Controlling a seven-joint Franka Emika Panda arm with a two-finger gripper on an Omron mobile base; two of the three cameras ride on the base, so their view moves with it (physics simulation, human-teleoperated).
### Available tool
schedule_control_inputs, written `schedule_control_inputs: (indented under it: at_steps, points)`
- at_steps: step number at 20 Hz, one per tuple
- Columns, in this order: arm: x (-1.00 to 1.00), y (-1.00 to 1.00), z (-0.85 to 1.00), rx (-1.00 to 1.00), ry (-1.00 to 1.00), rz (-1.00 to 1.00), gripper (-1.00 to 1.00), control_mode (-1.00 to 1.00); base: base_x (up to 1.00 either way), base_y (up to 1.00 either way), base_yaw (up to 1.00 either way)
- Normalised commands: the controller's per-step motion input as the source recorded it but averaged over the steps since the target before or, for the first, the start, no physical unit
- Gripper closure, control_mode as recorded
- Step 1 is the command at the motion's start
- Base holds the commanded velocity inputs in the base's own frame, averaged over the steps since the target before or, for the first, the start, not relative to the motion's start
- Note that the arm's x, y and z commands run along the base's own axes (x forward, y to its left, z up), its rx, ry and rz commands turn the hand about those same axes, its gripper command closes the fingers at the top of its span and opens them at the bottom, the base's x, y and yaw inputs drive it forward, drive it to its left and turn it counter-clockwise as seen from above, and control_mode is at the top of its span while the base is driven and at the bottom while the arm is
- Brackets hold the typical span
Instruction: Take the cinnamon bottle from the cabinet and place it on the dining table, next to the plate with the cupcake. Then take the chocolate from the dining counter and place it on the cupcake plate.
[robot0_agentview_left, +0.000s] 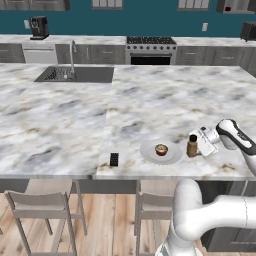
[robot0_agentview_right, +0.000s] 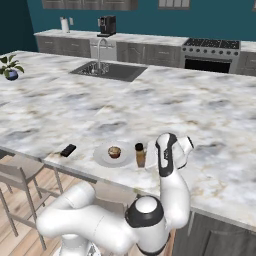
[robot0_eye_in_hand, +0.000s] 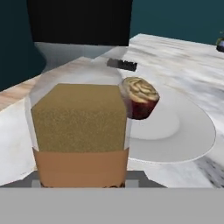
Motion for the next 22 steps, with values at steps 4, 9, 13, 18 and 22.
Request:
schedule_control_inputs:
  at_steps: [4,9,13,18,22]
  points:
    - [0.40,-0.06,-0.23,0.05,-0.01,-0.03,1.00,-1.00,0.00,0.00,0.00]
    - [0.38,-0.05,-0.23,0.10,0.00,-0.03,1.00,-1.00,0.00,0.00,0.00]
    - [0.24,-0.09,-0.29,0.04,-0.02,0.00,1.00,-1.00,0.00,0.00,0.00]
    - [0.02,-0.09,-0.39,0.00,-0.12,-0.02,1.00,-1.00,0.00,0.00,0.00]
    - [0.00,-0.07,-0.39,-0.06,-0.14,-0.03,1.00,-1.00,0.00,0.00,0.00]
